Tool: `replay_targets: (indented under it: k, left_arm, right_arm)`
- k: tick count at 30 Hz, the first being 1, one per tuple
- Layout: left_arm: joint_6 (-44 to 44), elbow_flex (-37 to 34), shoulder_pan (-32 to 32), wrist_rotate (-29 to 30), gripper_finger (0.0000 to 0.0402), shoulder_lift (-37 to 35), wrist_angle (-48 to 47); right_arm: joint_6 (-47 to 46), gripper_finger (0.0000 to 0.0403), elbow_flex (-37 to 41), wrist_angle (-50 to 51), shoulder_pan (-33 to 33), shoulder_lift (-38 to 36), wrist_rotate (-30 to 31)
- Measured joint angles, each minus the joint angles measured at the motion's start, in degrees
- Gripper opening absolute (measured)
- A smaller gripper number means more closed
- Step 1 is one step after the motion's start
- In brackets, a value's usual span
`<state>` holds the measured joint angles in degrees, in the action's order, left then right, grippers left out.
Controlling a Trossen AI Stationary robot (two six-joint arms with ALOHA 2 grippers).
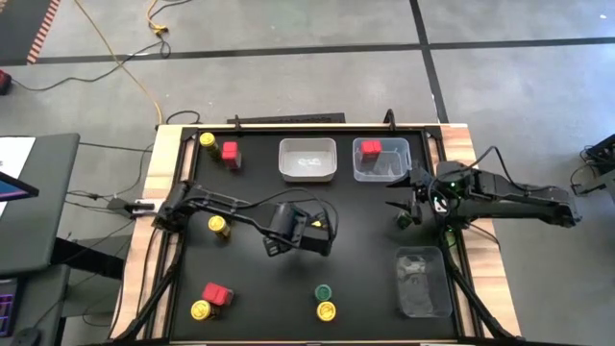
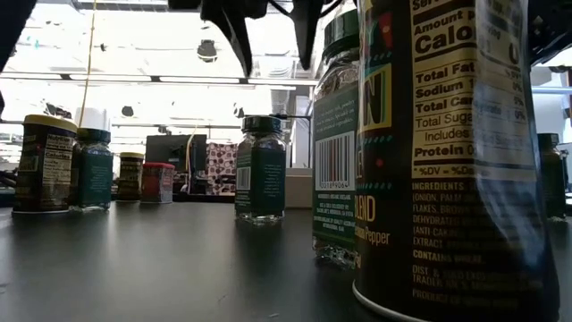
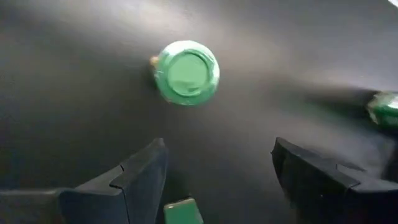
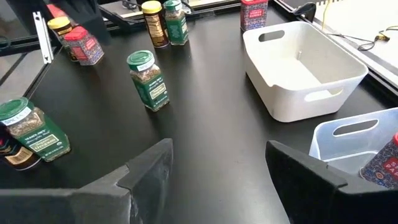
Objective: Sort spices by type
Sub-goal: Put the middle green seasoning bottle into the white bin
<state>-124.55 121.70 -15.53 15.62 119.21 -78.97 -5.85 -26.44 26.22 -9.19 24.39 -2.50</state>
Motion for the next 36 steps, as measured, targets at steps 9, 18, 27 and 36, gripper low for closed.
replay_targets:
  k: [9, 18, 27, 36]
  left_arm:
    - [-5.12, 3.64, 2.58, -4.85, 0.0279, 1.93, -9.03]
    - [-2.73, 2.48, 3.77, -4.57, 0.0279, 1.91, -7.00]
    - [-2.48, 1.47, 4.02, -3.64, 0.0287, 1.87, -6.15]
    - [-2.68, -2.42, 4.00, -3.65, 0.0322, 1.91, 0.15]
  right_arm:
    - [0.00, 0.0286, 0.00, 0.08, 0.00, 0.02, -0.02]
    - [-0.02, 0.0286, 0.00, 0.11, 0.13, 0.02, -0.02]
    - [-0.02, 0.0286, 0.00, 0.11, 0.13, 0.02, -0.04]
    - [-0.02, 0.0286, 0.00, 0.11, 0.13, 0.02, -0.15]
